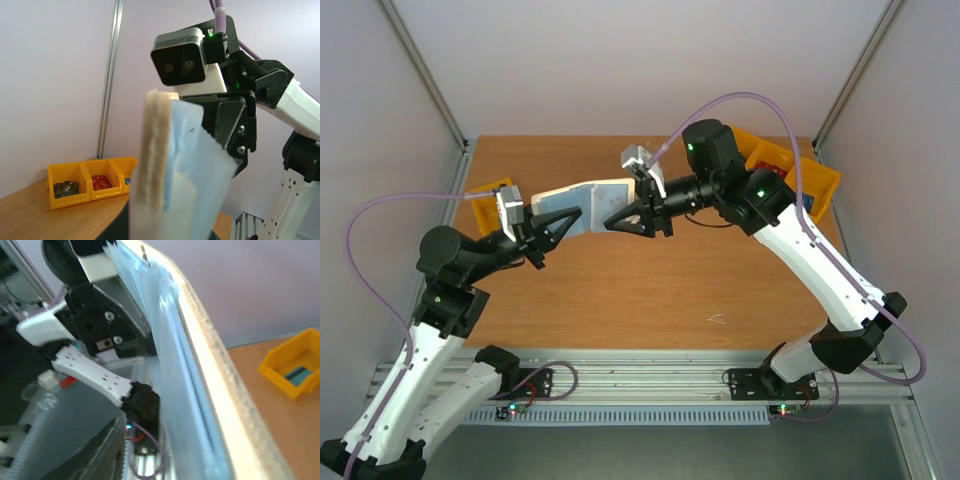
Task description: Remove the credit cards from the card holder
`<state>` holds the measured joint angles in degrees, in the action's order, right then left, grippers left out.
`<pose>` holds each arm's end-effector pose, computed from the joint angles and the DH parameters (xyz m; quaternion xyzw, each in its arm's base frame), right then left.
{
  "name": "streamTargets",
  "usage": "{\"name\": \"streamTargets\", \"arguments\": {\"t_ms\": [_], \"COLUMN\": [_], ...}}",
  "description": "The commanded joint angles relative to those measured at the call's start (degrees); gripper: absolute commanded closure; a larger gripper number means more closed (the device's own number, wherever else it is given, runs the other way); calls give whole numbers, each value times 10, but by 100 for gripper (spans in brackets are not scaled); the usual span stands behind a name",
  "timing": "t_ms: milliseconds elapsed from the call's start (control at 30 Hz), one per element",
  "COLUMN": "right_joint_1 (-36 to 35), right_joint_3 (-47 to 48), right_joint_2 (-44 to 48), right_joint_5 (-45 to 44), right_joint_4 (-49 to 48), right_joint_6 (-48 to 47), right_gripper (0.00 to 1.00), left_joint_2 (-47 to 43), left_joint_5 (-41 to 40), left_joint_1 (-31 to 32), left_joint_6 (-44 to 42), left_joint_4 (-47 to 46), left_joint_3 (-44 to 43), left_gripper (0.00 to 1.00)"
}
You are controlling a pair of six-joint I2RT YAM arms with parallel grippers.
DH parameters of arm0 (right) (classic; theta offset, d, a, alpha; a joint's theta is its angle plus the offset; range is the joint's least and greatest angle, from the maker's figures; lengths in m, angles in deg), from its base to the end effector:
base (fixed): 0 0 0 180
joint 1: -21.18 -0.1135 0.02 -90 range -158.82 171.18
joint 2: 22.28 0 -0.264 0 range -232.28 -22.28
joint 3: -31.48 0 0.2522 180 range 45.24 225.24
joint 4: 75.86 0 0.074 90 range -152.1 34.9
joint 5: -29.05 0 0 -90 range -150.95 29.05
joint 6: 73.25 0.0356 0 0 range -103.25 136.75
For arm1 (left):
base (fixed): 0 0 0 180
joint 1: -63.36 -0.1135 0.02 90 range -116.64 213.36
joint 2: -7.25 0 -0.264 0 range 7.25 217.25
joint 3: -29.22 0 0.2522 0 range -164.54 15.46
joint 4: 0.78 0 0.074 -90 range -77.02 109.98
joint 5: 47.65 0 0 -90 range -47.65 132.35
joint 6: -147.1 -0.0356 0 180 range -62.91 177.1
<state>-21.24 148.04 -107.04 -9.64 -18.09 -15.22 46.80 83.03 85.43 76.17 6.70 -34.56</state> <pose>0.2003 0.2207 0.4671 -0.6449 0.4701 0.4091 0.4425 0.1239 -0.0753 0.4142 0.2935 0.5519 -0.4585 0.6317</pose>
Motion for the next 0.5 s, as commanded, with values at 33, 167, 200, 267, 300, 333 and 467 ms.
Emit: {"name": "streamTargets", "arguments": {"t_ms": [33, 167, 200, 267, 300, 333, 467], "right_joint_1": [14, 49, 51, 52, 52, 52, 51], "right_joint_3": [47, 67, 67, 66, 66, 66, 64], "right_joint_2": [-6, -13, -12, -7, -6, -5, -6], "right_joint_5": [90, 69, 58, 39, 37, 33, 2], "right_joint_4": [55, 123, 129, 128, 126, 124, 111], "right_joint_6": [-60, -71, -74, -72, -71, -70, -52], "right_gripper": [54, 57, 59, 64, 67, 70, 83], "left_joint_2": [-17, -22, -23, -25, -25, -25, -27], "left_joint_5": [-1, 10, 11, 13, 14, 14, 17], "left_joint_1": [-4, -4, -4, -4, -4, -4, -4], "left_joint_6": [7, 0, 0, -1, -1, 0, 0], "left_joint_4": [-36, -37, -37, -39, -39, -39, -40], "left_joint_3": [1, 5, 6, 8, 8, 8, 9], "left_gripper": [100, 100, 100, 100, 100, 100, 100]}}
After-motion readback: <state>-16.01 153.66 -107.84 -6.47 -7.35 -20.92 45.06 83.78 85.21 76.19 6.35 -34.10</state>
